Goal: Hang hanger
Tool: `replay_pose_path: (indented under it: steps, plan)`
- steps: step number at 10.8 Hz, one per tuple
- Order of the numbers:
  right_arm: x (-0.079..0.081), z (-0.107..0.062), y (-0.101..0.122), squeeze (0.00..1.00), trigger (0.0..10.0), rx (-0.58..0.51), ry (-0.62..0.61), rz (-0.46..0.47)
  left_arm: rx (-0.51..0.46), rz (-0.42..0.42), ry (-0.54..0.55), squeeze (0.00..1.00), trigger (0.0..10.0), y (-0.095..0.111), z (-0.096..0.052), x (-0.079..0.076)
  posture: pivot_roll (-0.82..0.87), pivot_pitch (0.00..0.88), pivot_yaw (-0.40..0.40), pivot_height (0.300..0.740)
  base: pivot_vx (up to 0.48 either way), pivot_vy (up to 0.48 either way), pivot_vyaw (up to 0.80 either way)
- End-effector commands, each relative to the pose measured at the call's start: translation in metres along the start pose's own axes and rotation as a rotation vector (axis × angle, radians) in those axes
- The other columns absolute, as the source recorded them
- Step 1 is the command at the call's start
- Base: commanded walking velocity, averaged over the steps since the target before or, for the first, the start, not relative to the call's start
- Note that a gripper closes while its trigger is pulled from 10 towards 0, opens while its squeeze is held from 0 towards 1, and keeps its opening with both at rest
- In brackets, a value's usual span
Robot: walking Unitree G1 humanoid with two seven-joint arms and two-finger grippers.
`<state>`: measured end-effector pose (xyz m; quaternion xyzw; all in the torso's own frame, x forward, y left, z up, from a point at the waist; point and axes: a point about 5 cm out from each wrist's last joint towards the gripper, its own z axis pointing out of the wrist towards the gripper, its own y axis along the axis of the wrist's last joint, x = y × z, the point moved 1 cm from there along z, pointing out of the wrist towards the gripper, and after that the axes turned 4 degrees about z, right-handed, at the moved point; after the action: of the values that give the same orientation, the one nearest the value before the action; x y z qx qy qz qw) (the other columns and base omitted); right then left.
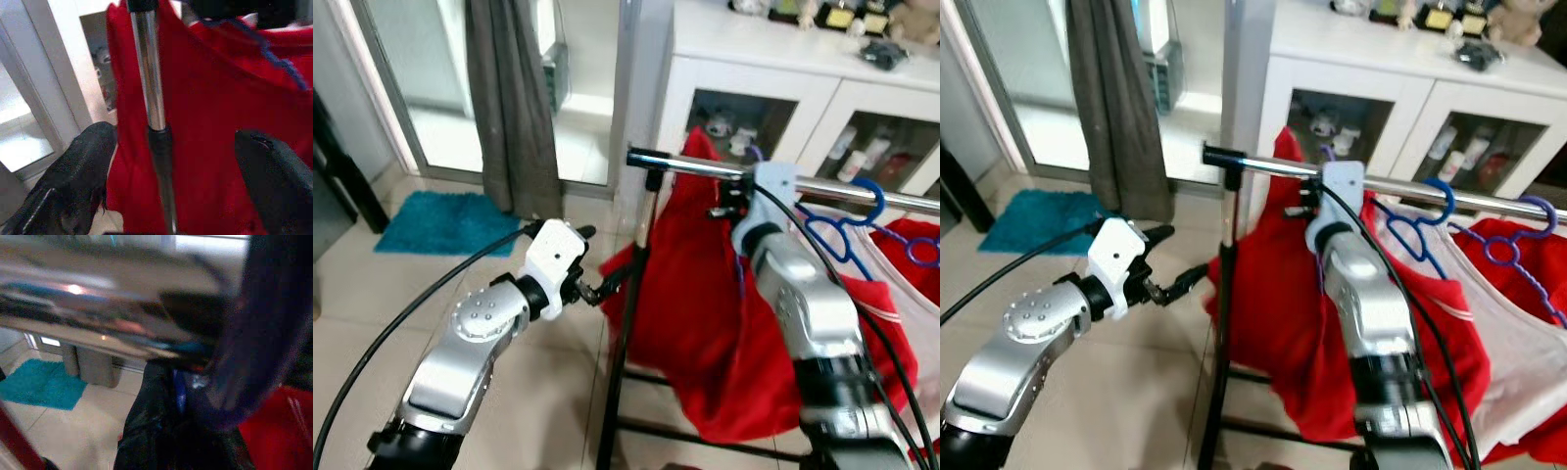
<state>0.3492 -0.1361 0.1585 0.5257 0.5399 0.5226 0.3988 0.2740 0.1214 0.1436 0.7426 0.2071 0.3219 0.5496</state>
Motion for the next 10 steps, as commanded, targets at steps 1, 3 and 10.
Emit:
replay_pose_path:
  steps: [1,3,10]
  plan:
    - [-0.007,0.006,0.014,0.0,10.0,-0.025,-0.023,-0.024,-0.036,0.029,-0.055,0.0,10.0,0.014,0.002,-0.002,-0.05,0.0,-0.081,0.74,0.0,0.0,0.0]
    - [-0.01,0.016,0.014,0.0,10.0,0.016,-0.035,-0.028,-0.035,0.047,-0.095,0.0,10.0,0.017,0.002,-0.003,-0.05,0.0,-0.082,0.74,0.0,0.0,0.0]
    - [-0.004,0.038,-0.003,0.0,10.0,0.241,0.013,-0.055,-0.003,0.061,-0.162,0.0,10.0,0.017,0.005,-0.008,-0.04,0.0,-0.082,0.74,0.0,0.0,0.0]
